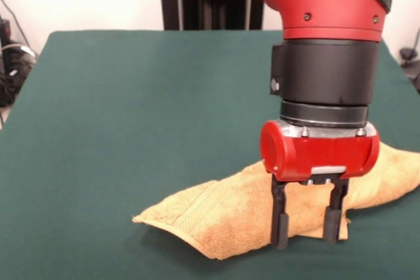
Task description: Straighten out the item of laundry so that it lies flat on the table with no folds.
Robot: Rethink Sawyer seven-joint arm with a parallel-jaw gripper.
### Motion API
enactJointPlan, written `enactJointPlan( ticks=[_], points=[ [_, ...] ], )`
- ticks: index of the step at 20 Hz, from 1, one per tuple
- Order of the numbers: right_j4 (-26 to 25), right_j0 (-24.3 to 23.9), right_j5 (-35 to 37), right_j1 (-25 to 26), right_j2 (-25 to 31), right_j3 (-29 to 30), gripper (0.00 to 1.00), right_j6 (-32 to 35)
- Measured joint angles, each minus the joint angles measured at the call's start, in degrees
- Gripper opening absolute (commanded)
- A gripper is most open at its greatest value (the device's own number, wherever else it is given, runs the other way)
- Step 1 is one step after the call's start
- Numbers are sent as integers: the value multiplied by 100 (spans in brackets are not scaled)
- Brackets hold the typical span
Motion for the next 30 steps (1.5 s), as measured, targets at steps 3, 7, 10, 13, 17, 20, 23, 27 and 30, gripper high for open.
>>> enactJointPlan(
  ticks=[3,7,10,13,17,20,23,27,30],
  points=[
    [107,-158,163,68,118,-16,100,0],
    [186,-409,435,189,332,-22,100,0],
    [192,-528,598,290,430,-27,100,0],
    [192,-626,738,403,529,-27,100,0],
    [192,-725,773,499,738,-21,100,0],
    [187,-860,773,524,1019,30,100,0],
    [179,-1048,768,511,1382,124,100,0],
    [118,-1280,691,491,1774,261,100,0],
    [13,-1387,655,492,1940,317,100,0]
  ],
)
